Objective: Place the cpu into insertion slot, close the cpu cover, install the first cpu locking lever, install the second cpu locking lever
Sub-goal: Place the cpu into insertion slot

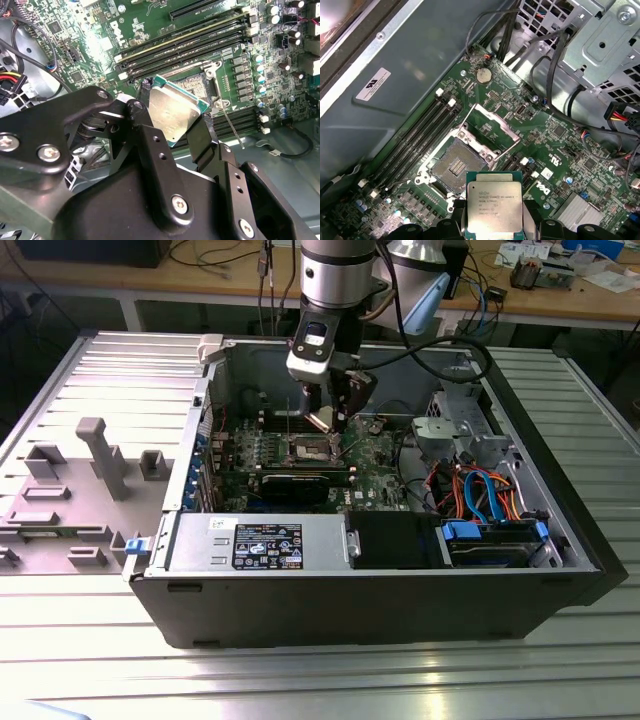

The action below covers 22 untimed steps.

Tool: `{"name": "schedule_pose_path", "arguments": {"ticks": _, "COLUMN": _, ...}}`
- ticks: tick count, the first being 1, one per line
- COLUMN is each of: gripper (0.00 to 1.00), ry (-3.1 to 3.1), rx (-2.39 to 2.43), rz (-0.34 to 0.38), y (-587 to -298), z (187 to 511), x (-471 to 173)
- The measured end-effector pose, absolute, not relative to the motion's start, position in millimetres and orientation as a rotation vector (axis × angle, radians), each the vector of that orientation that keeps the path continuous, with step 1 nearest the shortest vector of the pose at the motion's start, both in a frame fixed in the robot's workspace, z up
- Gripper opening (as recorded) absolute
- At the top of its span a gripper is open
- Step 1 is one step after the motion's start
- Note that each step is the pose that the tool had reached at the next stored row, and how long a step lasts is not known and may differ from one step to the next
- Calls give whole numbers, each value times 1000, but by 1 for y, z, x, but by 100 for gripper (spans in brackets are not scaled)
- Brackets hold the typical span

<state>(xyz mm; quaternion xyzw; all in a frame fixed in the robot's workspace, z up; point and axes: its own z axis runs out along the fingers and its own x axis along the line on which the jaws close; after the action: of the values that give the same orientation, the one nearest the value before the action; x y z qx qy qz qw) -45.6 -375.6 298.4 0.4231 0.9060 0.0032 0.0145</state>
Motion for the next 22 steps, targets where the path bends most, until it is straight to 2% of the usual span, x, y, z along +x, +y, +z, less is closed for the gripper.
{"name": "schedule_pose_path", "arguments": {"ticks": 22, "gripper": 54, "ry": 2797, "rx": 1362, "rz": 5, "y": -376, "z": 298, "x": -46}}
